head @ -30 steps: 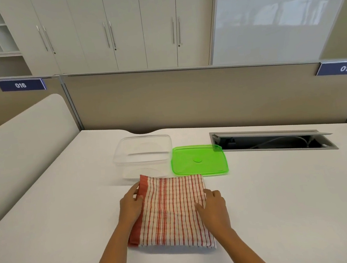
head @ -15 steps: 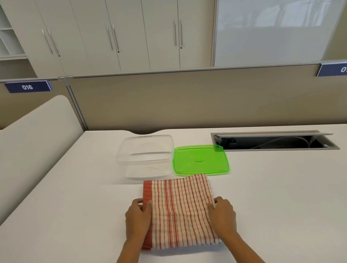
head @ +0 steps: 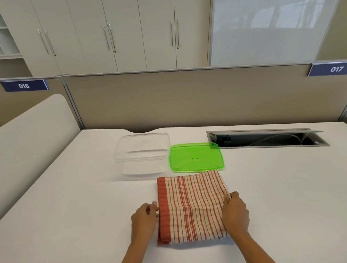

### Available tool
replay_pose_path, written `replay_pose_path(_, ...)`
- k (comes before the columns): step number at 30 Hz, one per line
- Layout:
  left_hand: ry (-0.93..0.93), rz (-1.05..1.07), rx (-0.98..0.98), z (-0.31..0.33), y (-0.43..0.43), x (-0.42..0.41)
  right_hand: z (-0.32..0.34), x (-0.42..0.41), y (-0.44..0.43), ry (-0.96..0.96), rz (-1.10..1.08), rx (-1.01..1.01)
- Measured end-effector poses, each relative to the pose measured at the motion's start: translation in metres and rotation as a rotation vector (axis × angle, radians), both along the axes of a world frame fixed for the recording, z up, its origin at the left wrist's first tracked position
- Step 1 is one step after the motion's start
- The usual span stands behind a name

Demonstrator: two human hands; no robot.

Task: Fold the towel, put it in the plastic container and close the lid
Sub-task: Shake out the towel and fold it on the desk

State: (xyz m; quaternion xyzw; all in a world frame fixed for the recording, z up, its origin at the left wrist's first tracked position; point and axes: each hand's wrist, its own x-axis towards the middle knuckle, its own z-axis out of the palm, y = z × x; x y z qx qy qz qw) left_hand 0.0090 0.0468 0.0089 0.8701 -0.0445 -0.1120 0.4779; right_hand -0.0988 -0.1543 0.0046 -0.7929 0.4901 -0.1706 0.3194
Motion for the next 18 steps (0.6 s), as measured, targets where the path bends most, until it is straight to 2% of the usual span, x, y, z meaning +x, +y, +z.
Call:
replay_pose_path(4, 0.17, -0.179, 0.064, 0.017, 0.003, -0.004, 0.002, -0.002, -0.001, -0.081, -0.098, 0.052)
replay_pose_path(8, 0.347, -0.426, 0.118, 0.025, 0.008, -0.008, 0.003, -0.003, -0.002, -0.082, -0.11, 0.071)
replay_pose_path(11, 0.274, -0.459, 0.21, 0.029, 0.01, 0.0, 0.003, -0.004, -0.005, -0.057, -0.092, 0.063)
replay_pose_path(16, 0.2, -0.388, 0.428, 0.028, 0.008, -0.001, 0.0, -0.006, -0.006, -0.014, -0.063, 0.031)
replay_pose_path(18, 0.109, -0.369, 0.46, 0.024, 0.003, -0.005, -0.001, -0.007, -0.007, 0.015, -0.046, 0.023)
